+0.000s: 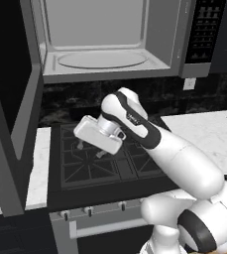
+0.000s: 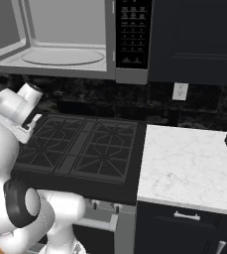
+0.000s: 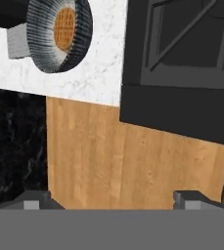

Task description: Open the microwave, place the bowl with waffle inside the microwave, then close the microwave door and turn it on.

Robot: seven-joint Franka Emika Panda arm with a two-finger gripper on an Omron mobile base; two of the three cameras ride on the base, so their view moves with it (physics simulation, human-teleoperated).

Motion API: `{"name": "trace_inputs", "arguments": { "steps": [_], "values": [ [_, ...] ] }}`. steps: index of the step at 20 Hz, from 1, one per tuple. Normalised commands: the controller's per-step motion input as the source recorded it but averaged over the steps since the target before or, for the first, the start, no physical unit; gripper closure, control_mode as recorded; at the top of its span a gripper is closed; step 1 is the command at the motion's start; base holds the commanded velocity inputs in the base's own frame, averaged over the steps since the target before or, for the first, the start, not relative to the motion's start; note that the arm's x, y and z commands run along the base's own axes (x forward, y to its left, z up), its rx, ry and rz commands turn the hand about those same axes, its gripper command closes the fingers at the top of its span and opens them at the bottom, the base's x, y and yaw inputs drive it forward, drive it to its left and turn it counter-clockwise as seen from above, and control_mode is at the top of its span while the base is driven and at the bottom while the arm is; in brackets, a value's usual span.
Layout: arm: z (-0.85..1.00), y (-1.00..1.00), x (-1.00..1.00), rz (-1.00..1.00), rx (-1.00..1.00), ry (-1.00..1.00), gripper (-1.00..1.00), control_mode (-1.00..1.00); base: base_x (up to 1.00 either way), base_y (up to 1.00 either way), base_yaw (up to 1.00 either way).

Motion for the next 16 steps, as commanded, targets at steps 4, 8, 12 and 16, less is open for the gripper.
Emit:
{"name": "trace_inputs", "arguments": {
  "steps": [4,8,12,16],
  "values": [
    [0.0,0.57,0.3,0.0,-0.02,-0.11,-1.0,-1.0,0.0,0.0,0.0],
    [0.0,0.6,0.4,0.0,-0.04,-0.03,-1.0,-1.0,0.0,0.0,0.0],
    [0.0,0.59,0.54,0.0,-0.05,0.0,-1.0,-1.0,0.0,0.0,0.0],
    [-0.1,0.42,0.45,-0.01,-0.07,0.0,-1.0,-1.0,0.0,0.0,0.0]
  ]
}}
